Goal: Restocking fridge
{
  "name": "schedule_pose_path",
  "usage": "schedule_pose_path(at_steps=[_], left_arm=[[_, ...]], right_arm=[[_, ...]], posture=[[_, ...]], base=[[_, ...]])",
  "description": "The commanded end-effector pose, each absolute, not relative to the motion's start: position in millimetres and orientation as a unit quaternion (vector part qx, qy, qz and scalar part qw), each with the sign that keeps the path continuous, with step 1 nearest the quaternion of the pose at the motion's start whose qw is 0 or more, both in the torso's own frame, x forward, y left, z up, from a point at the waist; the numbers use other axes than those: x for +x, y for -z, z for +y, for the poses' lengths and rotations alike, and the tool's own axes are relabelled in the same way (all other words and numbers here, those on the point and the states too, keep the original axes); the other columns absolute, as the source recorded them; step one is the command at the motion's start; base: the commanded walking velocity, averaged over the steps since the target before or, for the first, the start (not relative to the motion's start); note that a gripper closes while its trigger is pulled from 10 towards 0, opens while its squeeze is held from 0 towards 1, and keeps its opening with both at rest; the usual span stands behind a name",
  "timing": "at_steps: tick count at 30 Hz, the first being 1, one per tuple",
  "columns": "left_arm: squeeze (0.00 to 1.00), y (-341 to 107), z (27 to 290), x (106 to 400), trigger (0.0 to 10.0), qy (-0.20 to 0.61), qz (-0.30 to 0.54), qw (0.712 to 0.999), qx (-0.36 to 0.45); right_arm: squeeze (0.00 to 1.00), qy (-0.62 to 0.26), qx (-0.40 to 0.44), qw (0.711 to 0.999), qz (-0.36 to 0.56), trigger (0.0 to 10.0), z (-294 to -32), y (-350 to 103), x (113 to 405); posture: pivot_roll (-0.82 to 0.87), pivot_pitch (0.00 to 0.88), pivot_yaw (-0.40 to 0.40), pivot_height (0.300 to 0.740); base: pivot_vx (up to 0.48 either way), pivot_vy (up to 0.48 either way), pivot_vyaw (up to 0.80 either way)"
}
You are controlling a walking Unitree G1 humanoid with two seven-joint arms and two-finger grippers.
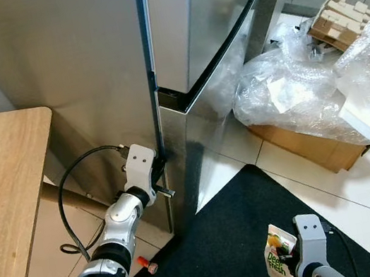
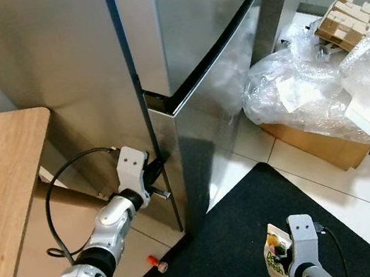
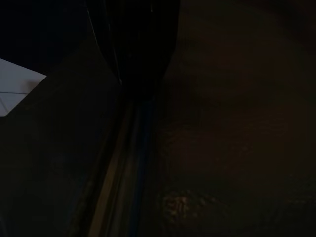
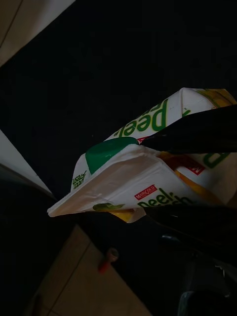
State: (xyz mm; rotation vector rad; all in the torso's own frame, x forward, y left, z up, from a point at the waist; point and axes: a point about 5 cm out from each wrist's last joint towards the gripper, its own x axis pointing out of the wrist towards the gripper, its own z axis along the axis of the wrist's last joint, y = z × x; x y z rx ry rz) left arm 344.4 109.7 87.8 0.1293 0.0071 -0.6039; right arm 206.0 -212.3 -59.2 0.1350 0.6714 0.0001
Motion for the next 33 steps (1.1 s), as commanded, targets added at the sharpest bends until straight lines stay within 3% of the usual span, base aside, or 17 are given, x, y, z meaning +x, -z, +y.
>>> schedule_pose_path(at_steps=[1, 33], left_arm=[[0.0, -93, 85, 344, 10.0, 0.359, -0.001, 0.93, 0.071], [0.0, -102, 10, 328, 10.0, 0.488, -0.009, 0.871, 0.049]], right_arm=[[0.0, 0.016, 0.071, 0.939, 0.337, 10.0, -219, 63, 197], [0.0, 0.032, 0.08, 0.935, 0.345, 10.0, -224, 69, 181]], posture=[[-0.12, 0.187, -0.033, 0.74], [-0.13, 0.193, -0.01, 0.74]], base=[[0.0, 0.0, 0.0], [0.0, 0.0, 0.0]])
